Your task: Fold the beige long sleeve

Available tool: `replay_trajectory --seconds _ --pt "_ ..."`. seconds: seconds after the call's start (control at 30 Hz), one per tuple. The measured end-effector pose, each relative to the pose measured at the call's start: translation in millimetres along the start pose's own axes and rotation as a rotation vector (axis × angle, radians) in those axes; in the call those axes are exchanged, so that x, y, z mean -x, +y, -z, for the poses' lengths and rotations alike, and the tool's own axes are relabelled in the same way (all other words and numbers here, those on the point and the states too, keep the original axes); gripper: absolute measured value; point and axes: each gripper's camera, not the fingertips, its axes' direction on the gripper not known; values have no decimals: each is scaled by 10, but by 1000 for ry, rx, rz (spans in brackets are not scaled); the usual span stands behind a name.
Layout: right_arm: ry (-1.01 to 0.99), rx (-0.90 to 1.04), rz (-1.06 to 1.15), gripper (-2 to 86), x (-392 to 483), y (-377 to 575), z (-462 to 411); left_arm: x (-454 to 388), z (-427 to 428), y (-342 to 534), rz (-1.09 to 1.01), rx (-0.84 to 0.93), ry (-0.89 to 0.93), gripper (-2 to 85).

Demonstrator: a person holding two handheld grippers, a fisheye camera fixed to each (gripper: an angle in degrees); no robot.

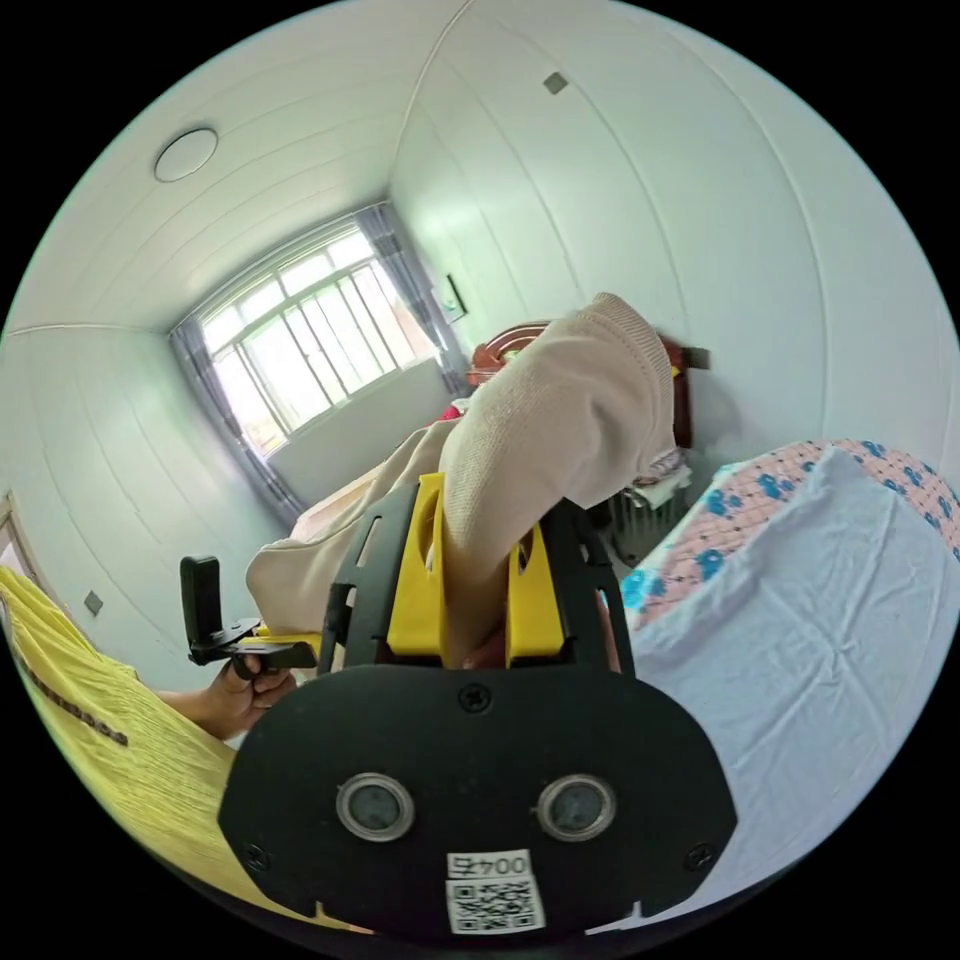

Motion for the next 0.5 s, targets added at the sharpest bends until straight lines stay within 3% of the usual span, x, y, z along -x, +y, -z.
replay_trajectory --seconds 0.27,0.5 --pt "-278 111 90 85 2003 1149 -2230 793 2960 936 187 -130 -238 128" --pt "-465 312 249 84 3329 2031 -4065 1418 4625 1619 420 -278 -364 129"
